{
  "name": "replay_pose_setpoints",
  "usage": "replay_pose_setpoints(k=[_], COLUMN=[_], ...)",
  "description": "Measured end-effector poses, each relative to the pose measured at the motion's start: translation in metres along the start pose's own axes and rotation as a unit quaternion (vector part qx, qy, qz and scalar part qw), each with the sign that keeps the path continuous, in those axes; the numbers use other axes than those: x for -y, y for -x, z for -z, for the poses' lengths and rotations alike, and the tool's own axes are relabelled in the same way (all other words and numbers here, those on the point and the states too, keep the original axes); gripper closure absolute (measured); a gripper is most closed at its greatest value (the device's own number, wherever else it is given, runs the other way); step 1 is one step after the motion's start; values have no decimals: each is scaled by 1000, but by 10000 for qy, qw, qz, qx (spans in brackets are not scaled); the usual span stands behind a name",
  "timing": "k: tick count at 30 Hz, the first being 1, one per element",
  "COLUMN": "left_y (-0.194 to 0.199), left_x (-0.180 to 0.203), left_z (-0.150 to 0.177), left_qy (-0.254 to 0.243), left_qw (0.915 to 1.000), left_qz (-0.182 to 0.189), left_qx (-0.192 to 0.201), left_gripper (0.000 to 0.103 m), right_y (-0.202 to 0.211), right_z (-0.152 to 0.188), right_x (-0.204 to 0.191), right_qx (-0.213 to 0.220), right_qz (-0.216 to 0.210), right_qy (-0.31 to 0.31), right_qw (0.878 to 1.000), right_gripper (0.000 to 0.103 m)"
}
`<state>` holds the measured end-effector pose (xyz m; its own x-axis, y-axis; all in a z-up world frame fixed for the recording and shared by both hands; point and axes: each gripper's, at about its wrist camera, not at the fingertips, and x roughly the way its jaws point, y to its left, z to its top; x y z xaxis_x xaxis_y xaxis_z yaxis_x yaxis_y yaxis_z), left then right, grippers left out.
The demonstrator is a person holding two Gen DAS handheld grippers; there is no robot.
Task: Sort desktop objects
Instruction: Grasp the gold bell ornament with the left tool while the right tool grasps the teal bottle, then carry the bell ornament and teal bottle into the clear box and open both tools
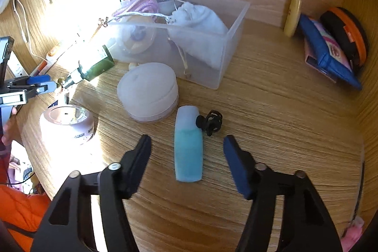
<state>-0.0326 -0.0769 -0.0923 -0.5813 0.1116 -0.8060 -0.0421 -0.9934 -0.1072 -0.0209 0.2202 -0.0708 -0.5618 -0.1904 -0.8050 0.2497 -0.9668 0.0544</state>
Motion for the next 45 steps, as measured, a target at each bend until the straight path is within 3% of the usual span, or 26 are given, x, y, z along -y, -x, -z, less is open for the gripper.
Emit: replay_pose_setpoints(k=[9, 11, 13, 16, 24, 33, 45], left_y=[-6, -7, -8, -9, -3, 31, 64], left_x=[7, 10, 7, 2, -4, -4, 8], left_z=[-1, -2, -4, -7, -9, -24, -58], left_qy=[-229, -316, -211, -114, 35, 62, 53], left_qw=[9997, 9994, 9997, 9999, 9997, 9969, 9885], left_qz=[-84, -124, -39, -13, -147, -171, 190], left_qx=[27, 55, 98, 107, 202, 764, 1501], left_gripper=[49, 59, 69, 84, 85, 85, 85], right_y=[-7, -9, -10, -11, -2, 24, 57], right_z=[-4, -5, -6, -6, -4, -9, -36], right_x=[-11, -14, -16, -17, -15, -11, -1], right_qx=[25, 44, 92, 124, 264, 646, 1372], right_qz=[15, 47, 112, 92, -73, -122, -173], right_qy=[242, 341, 430, 432, 300, 220, -51], right_qw=[9997, 9994, 9990, 9989, 9992, 9976, 9904], right_gripper=[65, 68, 79, 80, 80, 80, 80])
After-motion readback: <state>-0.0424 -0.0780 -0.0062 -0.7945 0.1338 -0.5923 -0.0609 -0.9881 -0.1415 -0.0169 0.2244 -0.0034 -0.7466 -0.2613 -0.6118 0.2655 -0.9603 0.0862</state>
